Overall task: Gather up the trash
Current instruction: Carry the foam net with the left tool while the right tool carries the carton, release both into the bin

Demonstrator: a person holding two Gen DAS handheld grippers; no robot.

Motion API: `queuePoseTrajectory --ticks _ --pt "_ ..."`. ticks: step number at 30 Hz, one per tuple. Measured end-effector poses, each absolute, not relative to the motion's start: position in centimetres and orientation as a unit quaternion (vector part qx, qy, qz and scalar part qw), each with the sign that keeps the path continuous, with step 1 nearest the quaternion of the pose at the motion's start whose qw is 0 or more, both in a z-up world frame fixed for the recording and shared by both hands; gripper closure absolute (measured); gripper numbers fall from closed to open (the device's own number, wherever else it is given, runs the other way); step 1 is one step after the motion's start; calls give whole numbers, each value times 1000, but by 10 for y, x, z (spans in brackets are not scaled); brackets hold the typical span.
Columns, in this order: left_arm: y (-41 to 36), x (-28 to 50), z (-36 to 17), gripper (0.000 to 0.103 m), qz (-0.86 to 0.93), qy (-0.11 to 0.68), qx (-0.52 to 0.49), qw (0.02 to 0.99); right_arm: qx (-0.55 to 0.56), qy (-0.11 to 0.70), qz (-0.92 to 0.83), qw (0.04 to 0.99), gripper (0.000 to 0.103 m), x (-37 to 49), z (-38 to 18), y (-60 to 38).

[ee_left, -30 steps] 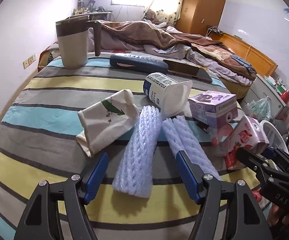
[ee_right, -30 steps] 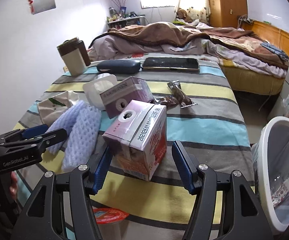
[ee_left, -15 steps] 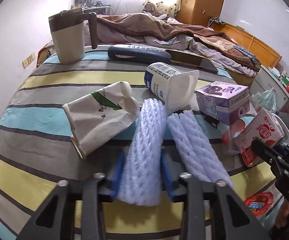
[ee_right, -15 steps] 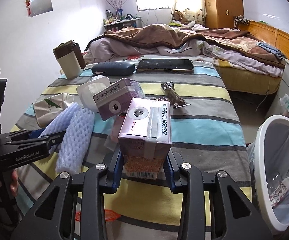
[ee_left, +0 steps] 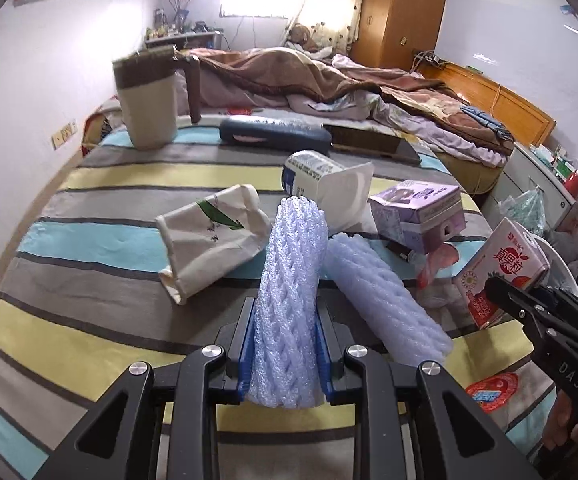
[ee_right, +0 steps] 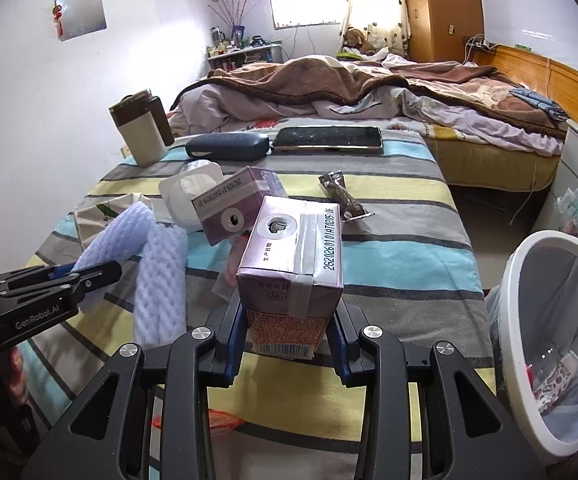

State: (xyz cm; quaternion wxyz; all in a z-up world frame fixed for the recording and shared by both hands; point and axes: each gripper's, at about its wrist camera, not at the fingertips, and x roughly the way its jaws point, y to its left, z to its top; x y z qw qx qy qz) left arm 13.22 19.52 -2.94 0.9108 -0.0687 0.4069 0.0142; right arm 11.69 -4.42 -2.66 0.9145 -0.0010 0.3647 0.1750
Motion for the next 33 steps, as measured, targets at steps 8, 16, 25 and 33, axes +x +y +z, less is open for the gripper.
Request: queuePoseTrajectory --ticks 8,16,25,33 --pt "188 113 -13 77 11 392 -66 918 -2 348 183 919 65 107 -18 -47" --pt "170 98 7 77 -2 370 -54 928 8 333 180 926 65 99 -9 -58" --pt "143 90 22 77 -22 356 -42 933 19 318 168 933 65 92 0 -79" --pt "111 86 35 77 -46 341 -31 939 28 306 148 940 65 86 6 -100"
